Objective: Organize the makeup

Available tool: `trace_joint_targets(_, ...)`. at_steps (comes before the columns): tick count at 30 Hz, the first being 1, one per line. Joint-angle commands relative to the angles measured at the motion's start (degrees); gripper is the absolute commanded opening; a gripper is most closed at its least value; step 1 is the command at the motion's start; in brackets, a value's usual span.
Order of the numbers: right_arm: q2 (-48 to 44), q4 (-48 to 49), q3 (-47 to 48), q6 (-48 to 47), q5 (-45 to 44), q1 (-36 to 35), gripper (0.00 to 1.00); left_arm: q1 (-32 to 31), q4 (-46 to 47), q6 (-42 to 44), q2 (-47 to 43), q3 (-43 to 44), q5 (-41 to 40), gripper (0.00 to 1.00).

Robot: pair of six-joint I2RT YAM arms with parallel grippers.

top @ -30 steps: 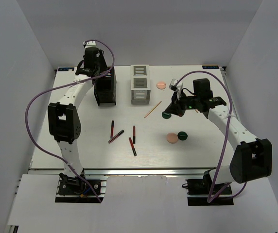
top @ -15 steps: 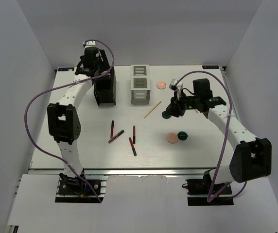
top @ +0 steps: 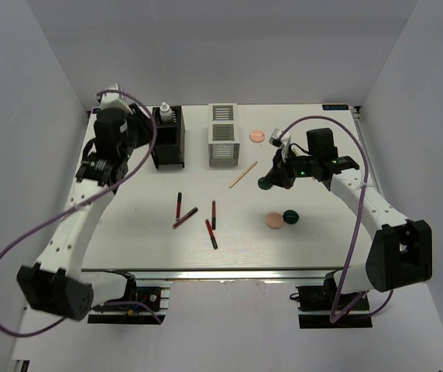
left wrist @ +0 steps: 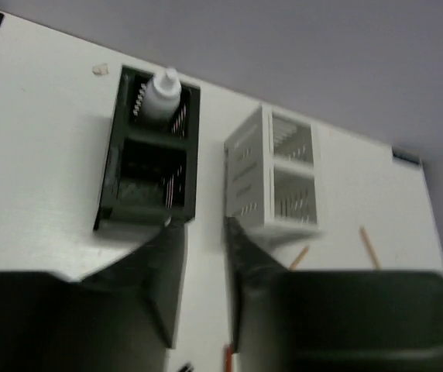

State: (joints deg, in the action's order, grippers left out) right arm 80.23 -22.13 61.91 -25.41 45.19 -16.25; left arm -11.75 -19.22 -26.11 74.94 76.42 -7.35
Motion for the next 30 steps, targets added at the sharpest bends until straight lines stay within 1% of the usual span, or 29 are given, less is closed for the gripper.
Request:
trace_joint_targets(1,-0.42,1.65,-0.91,1.15,1.57,0.17,0.07,-5.80,-8.97,-5.00,-5.39,-8.20,5.42,0.47)
trace_joint_targets(2,0.01,1.48,-0.83,1.24,1.57,0.17,0.11,-7.57,-11.08,-5.44,-6.20,-12.22,4.12,0.60)
trace_joint_targets(3,0.28,1.39,-0.74,1.24,1.39,0.17,0.15,-9.50,-11.62,-5.97,-6.73,-14.09,3.32,0.64)
trace_joint_targets(4,0.46,1.30,-0.56,1.24,1.31,0.08,0.26,-12.22,-11.97,-6.67,-6.91,-15.85,2.96,0.66)
trace_joint_targets(6,1.33,0.86,0.05,1.59,1.22,0.08,0.33,-13.65,-12.77,-7.20,-4.99,-18.92,1.82,0.68)
trace_joint_targets(8,2.12,0.25,0.75,2.46,-0.01,-0.36,0.43,-14.71,-13.21,-6.85,-0.52,-19.56,0.94,0.69)
trace_joint_targets(10,2.39,-0.54,1.46,2.99,-2.02,-1.50,0.49,-14.79,-12.95,-6.24,2.39,-19.73,-1.08,0.69)
trace_joint_targets(14,1.87,1.56,0.23,8.17,-8.35,-4.48,0.54,-14.79,-12.24,-3.69,9.34,-19.21,-3.72,0.69)
trace_joint_targets(15,1.86,1.82,-0.03,9.40,-9.06,-4.93,0.53,-14.79,-12.15,-2.99,12.22,-18.94,-4.15,0.69)
trace_joint_targets(18,1.60,3.05,-1.61,13.71,-9.86,-6.86,0.54,-14.79,-9.88,-1.76,16.19,-18.24,-5.04,0.65)
trace_joint_targets(19,1.60,3.41,-1.62,14.24,-9.86,-7.13,0.53,-14.79,-9.43,-1.49,17.08,-18.07,-4.95,0.65)
trace_joint_targets(24,1.51,3.59,-2.76,14.86,-10.64,-7.57,0.53,-14.79,-7.85,-0.35,22.00,-17.45,-4.42,0.59)
trace_joint_targets(26,1.77,2.97,-2.32,14.34,-11.17,-7.57,0.53,-14.79,-6.62,-0.08,23.23,-17.88,-4.68,0.54)
trace_joint_targets(30,1.95,2.88,-1.71,13.98,-11.53,-7.48,0.53,-14.79,-4.77,0.27,24.20,-18.68,-6.08,0.47)
